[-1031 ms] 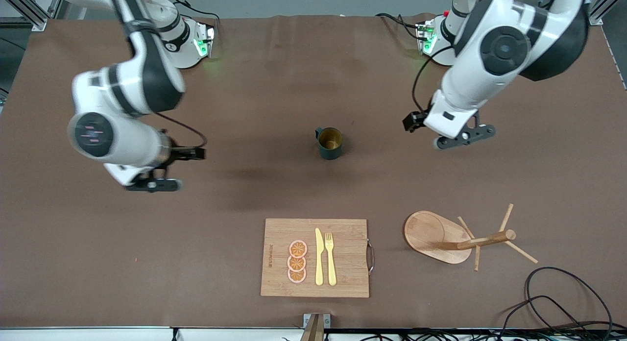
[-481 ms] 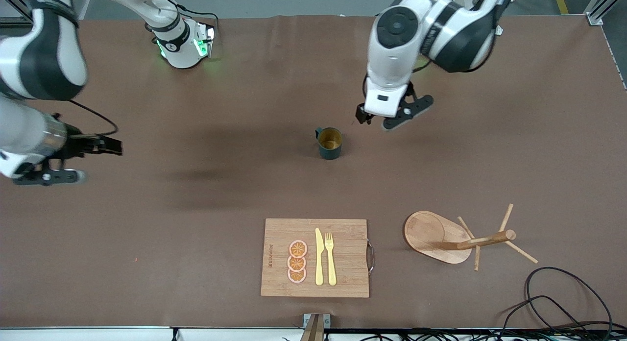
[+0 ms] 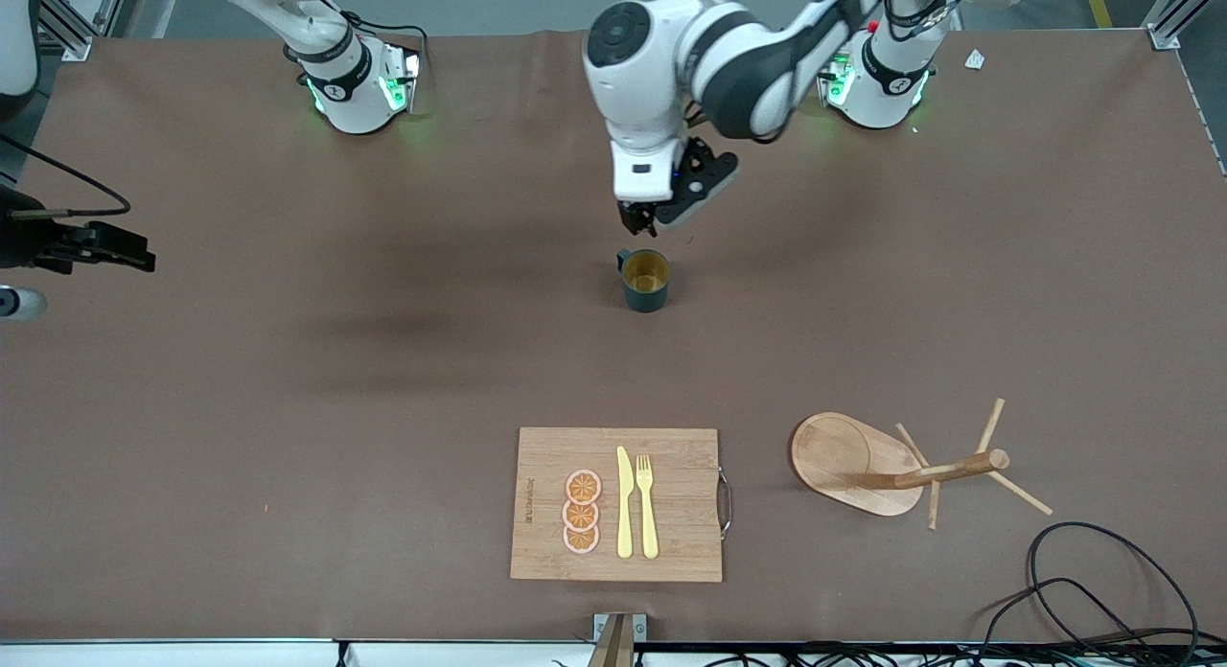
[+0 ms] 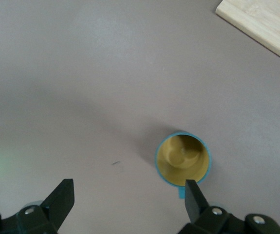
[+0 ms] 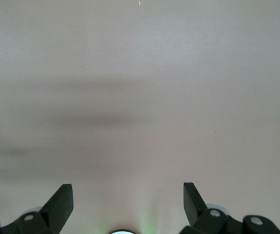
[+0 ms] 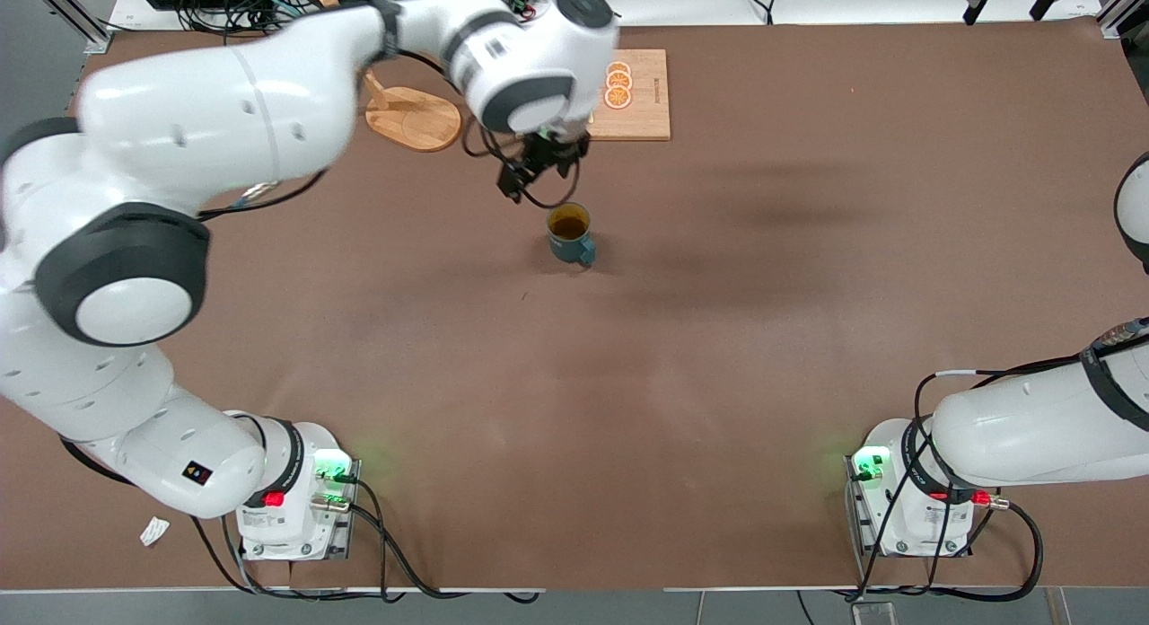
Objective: Pass cup and hang on rack
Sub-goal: 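Move the left gripper above the mug's handle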
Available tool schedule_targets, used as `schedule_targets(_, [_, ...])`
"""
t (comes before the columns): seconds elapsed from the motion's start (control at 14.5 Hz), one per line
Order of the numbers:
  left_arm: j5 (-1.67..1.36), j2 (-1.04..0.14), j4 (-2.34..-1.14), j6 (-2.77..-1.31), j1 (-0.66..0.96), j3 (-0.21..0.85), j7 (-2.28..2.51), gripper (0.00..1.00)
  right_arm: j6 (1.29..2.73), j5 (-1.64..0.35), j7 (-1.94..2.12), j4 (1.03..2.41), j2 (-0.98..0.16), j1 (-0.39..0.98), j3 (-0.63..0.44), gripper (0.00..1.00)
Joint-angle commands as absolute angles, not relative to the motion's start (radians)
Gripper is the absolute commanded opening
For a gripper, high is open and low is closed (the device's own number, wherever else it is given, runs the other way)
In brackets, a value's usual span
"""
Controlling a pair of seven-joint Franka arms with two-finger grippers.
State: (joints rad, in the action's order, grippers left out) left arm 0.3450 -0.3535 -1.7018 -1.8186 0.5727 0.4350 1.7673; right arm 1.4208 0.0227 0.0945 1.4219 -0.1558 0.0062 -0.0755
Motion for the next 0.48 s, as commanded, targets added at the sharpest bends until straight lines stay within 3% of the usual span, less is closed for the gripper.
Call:
schedule_targets(0.0, [0.497,-0.487,-1.609,-1.807,0.684,0.433,1.976,1.00,1.364,0.048,0.095,1.365,-0.155,-0.008,-0.064,1.00])
schedule_targets(0.41, [0.739,-0.618,-1.597,-1.801,0.847,0.431,2.308,1.00,1.359,0.038,0.086,1.348,-0.175,-0.003,-0.061,1.00])
